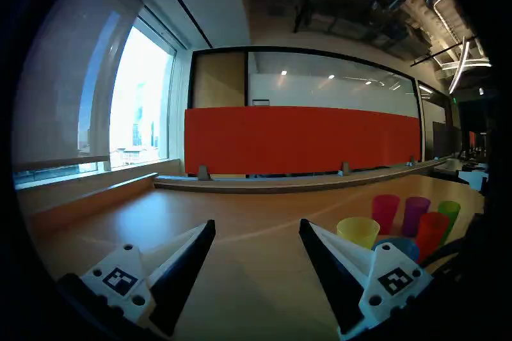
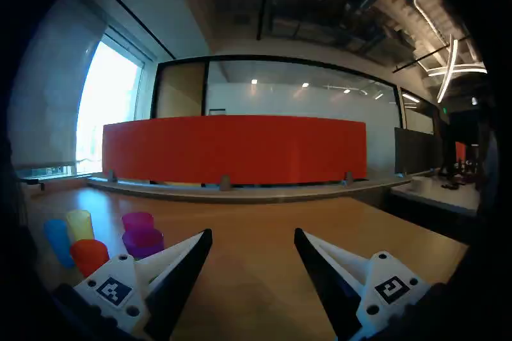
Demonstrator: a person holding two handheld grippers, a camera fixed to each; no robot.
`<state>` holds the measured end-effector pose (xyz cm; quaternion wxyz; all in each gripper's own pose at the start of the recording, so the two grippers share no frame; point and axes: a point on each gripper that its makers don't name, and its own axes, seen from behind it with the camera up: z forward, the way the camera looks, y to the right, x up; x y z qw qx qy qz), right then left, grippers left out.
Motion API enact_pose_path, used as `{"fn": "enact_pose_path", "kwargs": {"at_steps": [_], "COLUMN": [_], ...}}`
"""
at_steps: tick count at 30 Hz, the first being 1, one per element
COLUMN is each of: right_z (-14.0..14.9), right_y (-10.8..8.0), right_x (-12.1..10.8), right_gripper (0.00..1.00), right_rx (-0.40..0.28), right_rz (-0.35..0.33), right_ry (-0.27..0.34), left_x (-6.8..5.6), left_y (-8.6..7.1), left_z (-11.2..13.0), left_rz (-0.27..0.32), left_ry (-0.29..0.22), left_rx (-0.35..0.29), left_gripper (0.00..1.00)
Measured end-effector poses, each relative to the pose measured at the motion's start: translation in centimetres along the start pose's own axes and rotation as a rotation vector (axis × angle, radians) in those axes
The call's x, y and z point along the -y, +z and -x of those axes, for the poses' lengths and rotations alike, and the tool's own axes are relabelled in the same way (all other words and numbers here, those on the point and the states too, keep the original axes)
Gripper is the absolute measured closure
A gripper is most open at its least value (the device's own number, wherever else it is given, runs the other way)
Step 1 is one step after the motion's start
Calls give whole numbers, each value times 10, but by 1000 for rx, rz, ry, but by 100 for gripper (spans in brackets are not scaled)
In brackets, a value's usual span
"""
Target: Pour water
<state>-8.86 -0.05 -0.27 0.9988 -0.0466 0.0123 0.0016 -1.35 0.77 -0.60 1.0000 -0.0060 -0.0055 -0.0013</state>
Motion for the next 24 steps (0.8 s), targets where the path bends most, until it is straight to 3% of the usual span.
{"fn": "enact_pose_path", "kwargs": {"at_steps": [24], "right_z": [0], "right_y": [-1], "right_x": [-2], "right_gripper": [1], "right_rx": [2], "right_rz": [-3], "right_ry": [4], "left_x": [1], "left_y": [0], "left_z": [0], "left_rz": [0], "left_ry": [0], "left_rx": [0], "left_gripper": [2]}}
